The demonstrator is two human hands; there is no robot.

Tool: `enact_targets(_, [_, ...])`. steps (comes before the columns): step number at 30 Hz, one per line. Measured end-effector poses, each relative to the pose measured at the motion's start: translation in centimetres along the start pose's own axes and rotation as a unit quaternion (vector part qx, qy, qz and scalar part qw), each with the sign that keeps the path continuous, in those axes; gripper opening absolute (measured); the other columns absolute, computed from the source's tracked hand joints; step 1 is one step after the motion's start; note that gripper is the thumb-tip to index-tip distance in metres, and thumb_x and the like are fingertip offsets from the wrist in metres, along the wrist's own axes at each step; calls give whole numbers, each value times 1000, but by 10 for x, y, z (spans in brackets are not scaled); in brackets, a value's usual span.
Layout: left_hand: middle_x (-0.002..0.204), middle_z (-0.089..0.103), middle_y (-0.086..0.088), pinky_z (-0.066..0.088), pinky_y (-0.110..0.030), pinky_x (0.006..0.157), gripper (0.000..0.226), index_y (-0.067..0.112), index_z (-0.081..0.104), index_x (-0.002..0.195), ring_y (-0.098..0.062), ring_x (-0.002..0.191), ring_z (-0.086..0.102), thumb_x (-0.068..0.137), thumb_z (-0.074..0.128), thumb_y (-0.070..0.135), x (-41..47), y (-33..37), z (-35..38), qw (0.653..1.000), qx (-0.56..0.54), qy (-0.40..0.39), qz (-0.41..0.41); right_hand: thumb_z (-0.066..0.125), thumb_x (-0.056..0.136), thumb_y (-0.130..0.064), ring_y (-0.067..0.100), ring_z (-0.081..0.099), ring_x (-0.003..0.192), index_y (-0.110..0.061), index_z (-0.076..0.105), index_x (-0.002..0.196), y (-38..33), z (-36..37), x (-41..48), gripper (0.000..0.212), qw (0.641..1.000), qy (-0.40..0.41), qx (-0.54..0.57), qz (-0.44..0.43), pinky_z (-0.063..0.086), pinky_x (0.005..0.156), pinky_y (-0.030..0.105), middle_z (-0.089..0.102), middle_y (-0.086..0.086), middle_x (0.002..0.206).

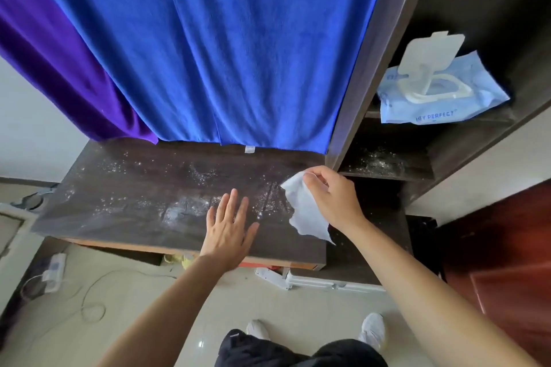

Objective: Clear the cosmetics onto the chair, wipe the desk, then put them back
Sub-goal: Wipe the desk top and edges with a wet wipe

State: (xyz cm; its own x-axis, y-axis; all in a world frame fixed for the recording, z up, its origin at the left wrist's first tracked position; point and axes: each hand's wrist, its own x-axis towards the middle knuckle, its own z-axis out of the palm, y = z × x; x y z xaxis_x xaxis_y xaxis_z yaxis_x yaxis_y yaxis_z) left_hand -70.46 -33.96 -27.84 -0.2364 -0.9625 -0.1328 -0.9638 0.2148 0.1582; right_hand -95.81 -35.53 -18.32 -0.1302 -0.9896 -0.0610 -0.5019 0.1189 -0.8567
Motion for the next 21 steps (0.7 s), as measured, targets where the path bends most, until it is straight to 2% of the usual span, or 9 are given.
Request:
enact_targets(4, [166, 5, -11, 11, -53, 121, 77, 16, 22, 157, -29, 153, 3, 96, 11, 61, 4, -19, 17, 1000, -7, -30, 6, 55, 96, -46, -8, 61, 91, -46, 63, 88, 20, 19, 2, 12, 998, 31, 2, 46, 40, 69, 3, 66, -30, 90])
enact_targets(6, [166, 8, -12, 14, -56, 120, 76, 14, 24, 156, -30, 153, 5, 97, 14, 60, 5, -23, 27, 999, -22, -36, 2, 53, 97, -45, -2, 62, 95, -43, 64, 95, 43, 26, 7, 12, 995, 34, -24, 93, 40, 68, 5, 68, -24, 92])
enact_targets(8, [166, 7, -13, 13, -57, 119, 75, 13, 23, 157, -31, 153, 4, 97, 14, 58, 6, -25, 36, 998, -31, -51, 3, 52, 99, -42, 15, 61, 112, -30, 61, 124, 72, 35, 10, 29, 982, 11, -111, 153, 46, 84, 21, 65, -9, 121])
enact_targets(9, [166, 5, -13, 12, -57, 119, 75, 13, 22, 157, -31, 153, 3, 97, 13, 58, 7, -25, 41, 998, -28, -60, 6, 52, 100, -41, 25, 55, 123, -23, 51, 140, 87, 40, 8, 44, 965, -19, -182, 189, 46, 94, 32, 54, 3, 139])
enact_targets(11, [166, 3, -13, 10, -57, 120, 76, 13, 20, 158, -32, 153, 2, 97, 12, 58, 10, -25, 50, 997, -17, -72, 9, 52, 101, -41, 36, 38, 138, -14, 31, 154, 106, 53, -3, 64, 928, -63, -296, 216, 37, 109, 45, 29, 16, 158])
enact_targets(13, [166, 3, -13, 7, -58, 120, 76, 13, 20, 158, -33, 153, 0, 97, 12, 58, 16, -26, 59, 997, -8, -72, 10, 50, 102, -40, 38, 25, 147, -11, 26, 157, 117, 69, -19, 66, 924, -77, -340, 156, 28, 115, 48, 17, 20, 164])
enact_targets(16, [166, 4, -16, 3, -61, 119, 73, 12, 22, 157, -35, 152, 0, 99, 17, 56, 30, -27, 73, 998, 15, -69, 2, 40, 106, -38, 37, 10, 154, -11, 26, 158, 128, 98, -38, 60, 921, -145, -357, 55, 19, 122, 50, 7, 21, 166])
enact_targets(18, [166, 2, -15, -1, -63, 118, 70, 14, 20, 157, -34, 152, -2, 101, 22, 56, 41, -29, 82, 997, 18, -67, -24, 29, 106, -46, 36, 0, 155, -15, 18, 161, 135, 116, -41, 63, 907, -194, -371, 31, 8, 124, 52, -1, 21, 167])
enact_targets(21, [166, 2, -14, -1, -63, 118, 73, 18, 17, 158, -33, 152, -3, 99, 27, 59, 52, -34, 95, 997, 8, -50, -52, 17, 101, -60, 35, -13, 154, -25, 2, 162, 147, 128, -29, 71, 899, -198, -389, 27, -8, 123, 51, -13, 16, 167])
